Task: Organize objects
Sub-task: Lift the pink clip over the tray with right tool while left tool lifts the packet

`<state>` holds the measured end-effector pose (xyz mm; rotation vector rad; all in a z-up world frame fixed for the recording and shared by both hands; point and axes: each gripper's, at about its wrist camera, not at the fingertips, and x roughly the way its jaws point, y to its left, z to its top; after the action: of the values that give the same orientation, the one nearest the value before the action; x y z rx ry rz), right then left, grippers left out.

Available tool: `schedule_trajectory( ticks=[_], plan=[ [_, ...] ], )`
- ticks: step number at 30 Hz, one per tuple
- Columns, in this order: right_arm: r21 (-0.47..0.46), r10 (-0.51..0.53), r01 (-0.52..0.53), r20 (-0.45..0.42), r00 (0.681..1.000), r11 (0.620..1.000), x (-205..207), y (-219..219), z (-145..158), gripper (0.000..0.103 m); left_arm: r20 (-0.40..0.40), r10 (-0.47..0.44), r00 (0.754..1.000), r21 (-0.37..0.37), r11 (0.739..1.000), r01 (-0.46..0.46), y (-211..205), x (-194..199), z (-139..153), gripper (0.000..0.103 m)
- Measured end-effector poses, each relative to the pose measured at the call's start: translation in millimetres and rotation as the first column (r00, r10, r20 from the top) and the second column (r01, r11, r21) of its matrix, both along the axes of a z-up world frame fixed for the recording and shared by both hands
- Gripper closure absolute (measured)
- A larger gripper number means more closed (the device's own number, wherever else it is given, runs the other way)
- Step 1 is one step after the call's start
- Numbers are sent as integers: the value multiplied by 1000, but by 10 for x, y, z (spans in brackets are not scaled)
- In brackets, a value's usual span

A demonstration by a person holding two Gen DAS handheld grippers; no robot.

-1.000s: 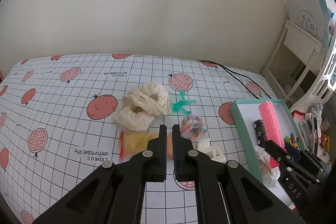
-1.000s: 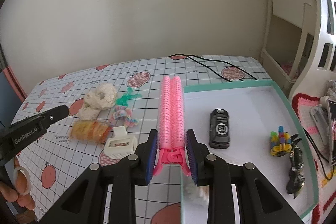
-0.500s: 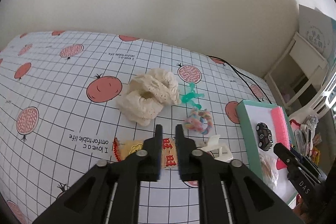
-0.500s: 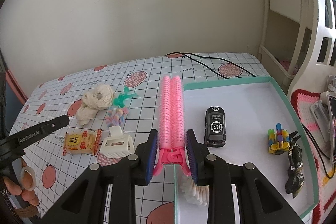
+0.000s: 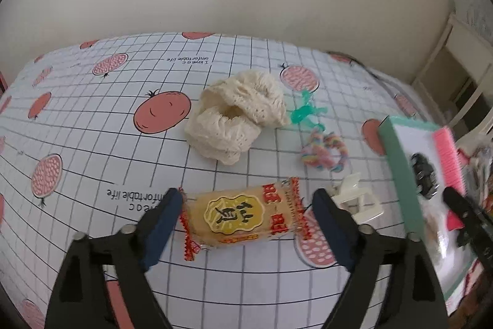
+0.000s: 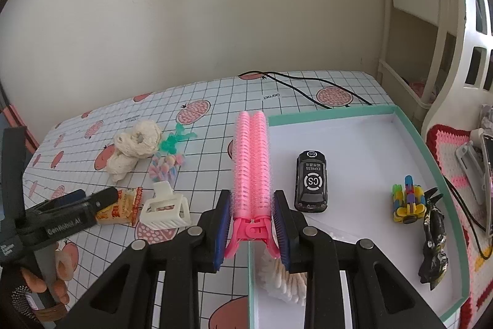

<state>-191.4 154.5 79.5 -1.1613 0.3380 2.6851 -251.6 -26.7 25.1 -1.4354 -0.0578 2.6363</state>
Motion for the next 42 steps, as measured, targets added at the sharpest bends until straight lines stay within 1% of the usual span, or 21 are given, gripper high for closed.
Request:
schedule_trajectory(
  ticks=[2,6,9,13,17,22,25,26,31,35,40,42],
  plan=[
    [-2,0,0,3,1000,1000,-4,0,-14,75,15,10,1000,-30,1000,-9,13,-5,-38,12],
    [-2,5,-5,10,1000,1000,-7,-8,-40,75,42,33,999,-11,999,-33,19,-32,-132,12],
    [-1,7,-7,14,1000,1000,-16,-12,-54,75,39,57,998,-12,998,-56,32,-46,-148,11],
    [0,4,-4,21,1000,1000,-19,-5,-74,75,35,74,997,4,997,-74,35,-61,-152,4],
    [-1,0,0,26,1000,1000,-23,2,-87,75,42,91,995,-17,996,-90,46,-73,-196,0],
    [-2,1,-1,27,1000,1000,-27,10,-85,75,43,106,993,-38,994,-105,11,-85,-240,0],
    [-3,1,-1,29,1000,1000,-28,16,-86,75,72,122,990,-28,992,-121,10,-127,-310,0],
    [-2,1,-1,29,1000,1000,-27,19,-86,75,63,121,991,-40,992,-118,26,-129,-309,0],
    [-1,0,0,31,1000,1000,-32,23,-88,75,76,118,990,-71,991,-113,96,-122,-317,0],
    [1,0,0,33,999,1000,-35,23,-90,75,77,118,990,-70,991,-113,107,-104,-315,0],
    [2,-1,0,33,999,1000,-30,21,-87,75,76,122,990,-56,991,-118,101,-104,-292,8],
    [3,-1,1,33,999,1000,-35,18,-89,75,75,116,990,-63,992,-111,111,-101,-286,10]
  ],
)
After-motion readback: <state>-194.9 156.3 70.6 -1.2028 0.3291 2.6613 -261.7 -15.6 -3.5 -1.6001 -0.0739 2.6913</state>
